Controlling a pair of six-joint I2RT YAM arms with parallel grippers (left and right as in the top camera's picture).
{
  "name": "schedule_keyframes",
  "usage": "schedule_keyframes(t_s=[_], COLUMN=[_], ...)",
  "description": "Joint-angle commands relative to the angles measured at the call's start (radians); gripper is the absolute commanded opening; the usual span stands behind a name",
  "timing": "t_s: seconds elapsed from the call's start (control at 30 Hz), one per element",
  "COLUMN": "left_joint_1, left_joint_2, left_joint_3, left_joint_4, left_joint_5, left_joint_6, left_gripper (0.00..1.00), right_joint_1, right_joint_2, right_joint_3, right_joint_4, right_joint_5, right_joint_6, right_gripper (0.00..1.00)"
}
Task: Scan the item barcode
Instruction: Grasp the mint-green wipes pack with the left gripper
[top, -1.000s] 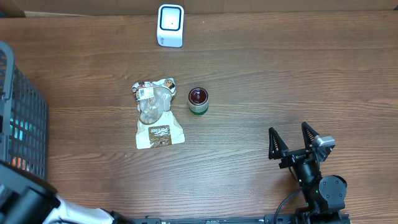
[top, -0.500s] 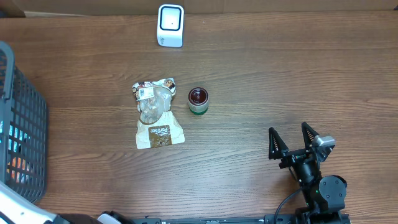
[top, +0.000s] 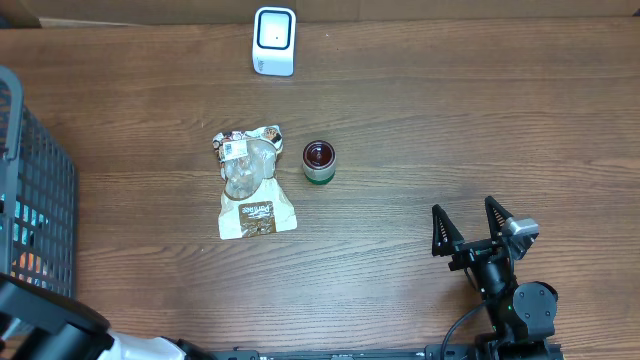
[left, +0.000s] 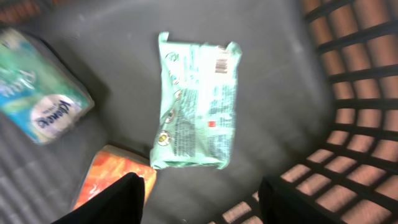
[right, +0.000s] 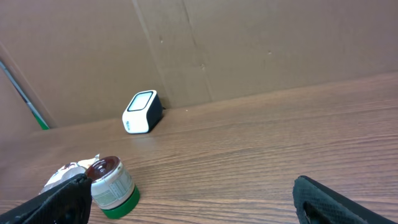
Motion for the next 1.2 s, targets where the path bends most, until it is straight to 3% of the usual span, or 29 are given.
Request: schedule_keyframes(t_s=[0.0,0.2,0.6,0.7,0.73,0.77,0.87,1.0,1.17], left_joint_1=[0.006,0.005,0.005,0.005,0.005,0.005,0.005,0.005,0.005], left_joint_2=[0.063,0.166,0.332,0.364,0.370,0.372,0.369,0.346,0.243], left_joint_3=[-0.003,-0.003,-0.003,-0.003,-0.003,-0.003,-0.002,-0.002,-0.001], left_joint_4=[0.002,0.059,0.123,0.122,0.121,0.119,0.117,0.101,0.090], left_joint_5=[-0.010,-0.010,-0.002,-0.003,-0.003,-0.003,-0.002,0.005,0.043], left_joint_6=[0.023,0.103,0.111,0.132,0.133,0.133,0.132,0.131,0.111], left_gripper=[0.68,0.73,0.73,0.63,0.55,0.39,0.15,0.05,0.04], right_joint_1=[0.006,0.006,0.006,0.006,0.006,0.006,0.006,0.006,0.006], right_joint_2=[-0.012,-0.012,-0.012,-0.012,-0.012,-0.012,-0.012,-0.012,-0.012], right_joint_3=[-0.011,-0.011,-0.011,-0.011,-0.011,-0.011,-0.011,-0.011,-0.011], right_joint_4=[0.004,0.004,0.004,0.004,0.004,0.004,0.004,0.004,0.004], right_joint_5=[0.012,0.012,0.012,0.012,0.012,0.012,0.012,0.012,0.012], right_joint_6=[-0.004,-0.004,-0.004,-0.004,-0.004,-0.004,-0.004,-0.004,-0.004], right_gripper=[1.00,1.00,1.00,1.00,1.00,1.00,1.00,1.00,1.00])
